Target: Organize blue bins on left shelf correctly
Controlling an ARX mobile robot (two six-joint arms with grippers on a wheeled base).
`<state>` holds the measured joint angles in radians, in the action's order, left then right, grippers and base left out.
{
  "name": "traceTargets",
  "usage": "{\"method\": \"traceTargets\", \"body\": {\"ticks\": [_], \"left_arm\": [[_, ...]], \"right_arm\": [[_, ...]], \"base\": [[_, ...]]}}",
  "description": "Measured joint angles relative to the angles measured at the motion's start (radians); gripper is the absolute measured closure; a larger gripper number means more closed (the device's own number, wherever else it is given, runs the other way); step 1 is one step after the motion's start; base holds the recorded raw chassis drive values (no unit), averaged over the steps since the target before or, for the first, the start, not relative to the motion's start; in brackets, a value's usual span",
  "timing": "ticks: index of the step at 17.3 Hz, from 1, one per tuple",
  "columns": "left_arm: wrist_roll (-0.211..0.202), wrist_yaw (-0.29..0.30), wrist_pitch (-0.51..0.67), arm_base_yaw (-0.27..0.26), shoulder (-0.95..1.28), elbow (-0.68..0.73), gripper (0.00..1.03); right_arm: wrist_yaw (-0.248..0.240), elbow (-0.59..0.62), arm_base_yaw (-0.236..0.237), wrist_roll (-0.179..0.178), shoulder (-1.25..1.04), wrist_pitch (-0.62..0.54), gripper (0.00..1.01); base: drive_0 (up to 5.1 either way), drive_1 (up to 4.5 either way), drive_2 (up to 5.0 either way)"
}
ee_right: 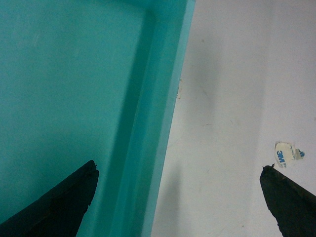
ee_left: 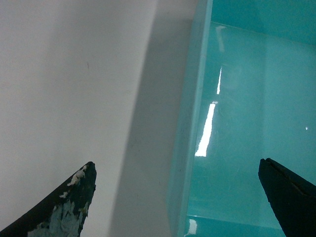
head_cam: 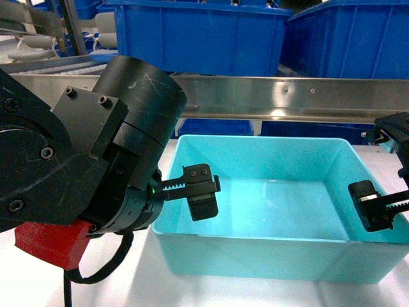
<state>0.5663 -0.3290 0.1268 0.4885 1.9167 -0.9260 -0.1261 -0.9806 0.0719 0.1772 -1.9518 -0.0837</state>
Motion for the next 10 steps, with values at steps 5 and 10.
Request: {"method": "traceTargets", "body": {"ticks": [5, 10], "left_arm": [[0.029, 0.005, -0.031, 0.006, 0.037, -0.011, 0.05], [0.028, 0.005, -0.031, 0.006, 0.037, -0.011, 0.45]], "right_arm": [[0.048, 0.001, -0.001, -0.003, -0.013, -0.037, 0.03], [0.049, 0.006, -0.001, -0.005, -0.013, -0.037, 0.38]], "base": [[0.0, 0.0, 0.0], [0.0, 0.0, 0.0]]}}
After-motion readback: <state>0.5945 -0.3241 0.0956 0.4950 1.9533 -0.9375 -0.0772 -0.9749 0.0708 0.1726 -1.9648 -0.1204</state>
